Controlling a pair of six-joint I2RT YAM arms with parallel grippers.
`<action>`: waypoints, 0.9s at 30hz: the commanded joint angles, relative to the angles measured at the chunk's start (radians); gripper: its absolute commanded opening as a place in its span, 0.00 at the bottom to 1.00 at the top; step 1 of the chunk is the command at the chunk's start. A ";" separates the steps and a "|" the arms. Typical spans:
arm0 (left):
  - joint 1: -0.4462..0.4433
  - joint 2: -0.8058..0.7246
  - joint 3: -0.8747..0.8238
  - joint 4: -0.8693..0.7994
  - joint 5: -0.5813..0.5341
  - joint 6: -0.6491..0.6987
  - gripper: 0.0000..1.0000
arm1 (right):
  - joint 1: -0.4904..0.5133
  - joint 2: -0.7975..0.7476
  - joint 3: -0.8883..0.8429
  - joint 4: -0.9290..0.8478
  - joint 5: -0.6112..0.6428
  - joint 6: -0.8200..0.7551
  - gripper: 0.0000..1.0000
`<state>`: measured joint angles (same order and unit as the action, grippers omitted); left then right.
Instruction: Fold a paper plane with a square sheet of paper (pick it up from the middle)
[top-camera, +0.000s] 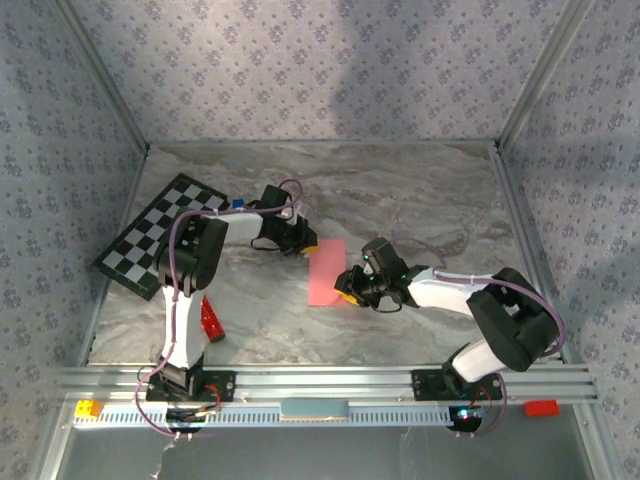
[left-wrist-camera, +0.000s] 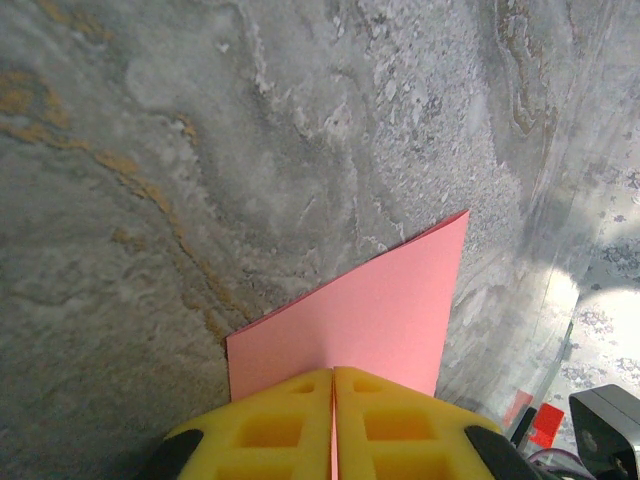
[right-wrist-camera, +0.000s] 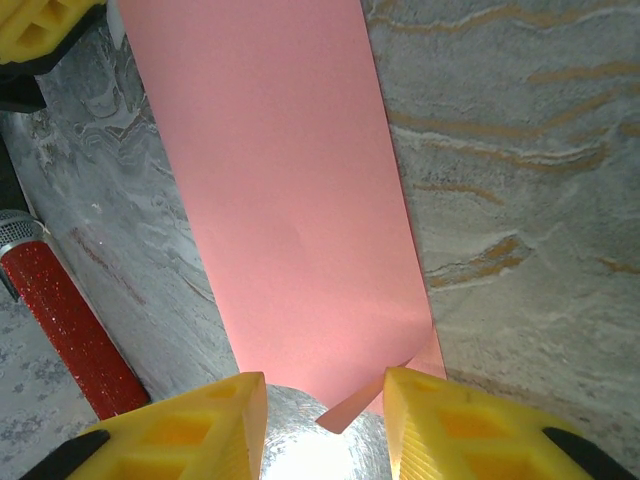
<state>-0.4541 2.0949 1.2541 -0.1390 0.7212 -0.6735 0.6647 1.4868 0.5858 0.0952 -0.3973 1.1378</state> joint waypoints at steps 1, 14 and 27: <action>-0.018 0.054 -0.016 -0.086 -0.031 0.007 0.10 | 0.010 -0.006 -0.019 -0.002 0.009 0.023 0.37; -0.018 0.051 -0.021 -0.081 -0.030 0.004 0.09 | 0.011 -0.006 -0.045 0.017 0.015 0.036 0.38; -0.020 0.048 -0.022 -0.077 -0.025 0.003 0.10 | 0.003 0.017 -0.039 0.134 0.022 0.022 0.38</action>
<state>-0.4541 2.0949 1.2541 -0.1387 0.7212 -0.6739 0.6701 1.4887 0.5499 0.1852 -0.3824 1.1610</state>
